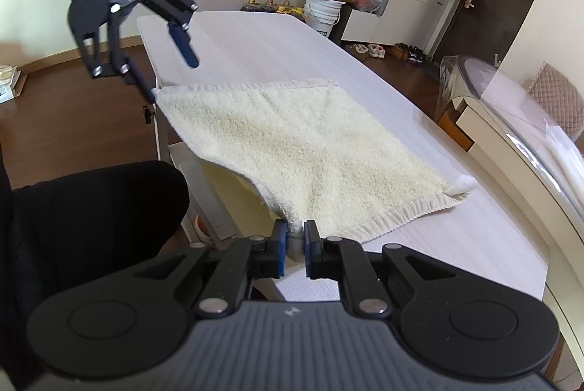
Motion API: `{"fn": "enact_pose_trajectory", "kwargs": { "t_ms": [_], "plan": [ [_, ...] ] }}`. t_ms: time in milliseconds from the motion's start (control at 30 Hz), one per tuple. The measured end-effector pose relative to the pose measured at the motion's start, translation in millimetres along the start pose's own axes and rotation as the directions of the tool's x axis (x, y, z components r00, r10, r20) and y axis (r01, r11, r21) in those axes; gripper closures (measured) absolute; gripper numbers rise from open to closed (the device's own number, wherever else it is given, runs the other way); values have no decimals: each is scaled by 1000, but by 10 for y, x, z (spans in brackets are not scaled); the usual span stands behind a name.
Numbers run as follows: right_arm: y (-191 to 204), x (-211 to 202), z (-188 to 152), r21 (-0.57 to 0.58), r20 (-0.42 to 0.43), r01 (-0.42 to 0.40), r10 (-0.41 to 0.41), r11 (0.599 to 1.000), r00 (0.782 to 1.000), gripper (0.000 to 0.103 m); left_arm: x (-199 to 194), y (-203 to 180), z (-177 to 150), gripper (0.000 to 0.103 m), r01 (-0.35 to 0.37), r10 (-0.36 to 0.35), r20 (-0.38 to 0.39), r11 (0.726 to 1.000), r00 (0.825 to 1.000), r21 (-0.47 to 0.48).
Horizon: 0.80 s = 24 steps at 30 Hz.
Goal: Fold towel
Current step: 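Grasp the opposite towel corner with the left gripper while the right gripper holds its corner, then lift the towel by its two corners with both grippers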
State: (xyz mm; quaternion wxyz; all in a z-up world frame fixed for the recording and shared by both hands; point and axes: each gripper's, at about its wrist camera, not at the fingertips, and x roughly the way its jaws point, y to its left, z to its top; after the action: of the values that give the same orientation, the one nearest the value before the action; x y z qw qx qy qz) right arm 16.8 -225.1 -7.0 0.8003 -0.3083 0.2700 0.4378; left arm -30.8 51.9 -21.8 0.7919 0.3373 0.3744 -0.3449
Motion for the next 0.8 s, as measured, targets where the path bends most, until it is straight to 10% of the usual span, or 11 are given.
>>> {"fn": "enact_pose_trajectory", "kwargs": {
  "t_ms": [267, 800],
  "plan": [
    [16, 15, -20, -1, -13, -6, 6, 1000, 1000, 92, 150, -136, -12, 97, -29, 32, -40, 997, 999, 66],
    [351, 57, -270, -223, -25, 58, -65, 973, 998, 81, 49, 332, 197, 98, 43, -51, -37, 982, 998, -185]
  ]
}}
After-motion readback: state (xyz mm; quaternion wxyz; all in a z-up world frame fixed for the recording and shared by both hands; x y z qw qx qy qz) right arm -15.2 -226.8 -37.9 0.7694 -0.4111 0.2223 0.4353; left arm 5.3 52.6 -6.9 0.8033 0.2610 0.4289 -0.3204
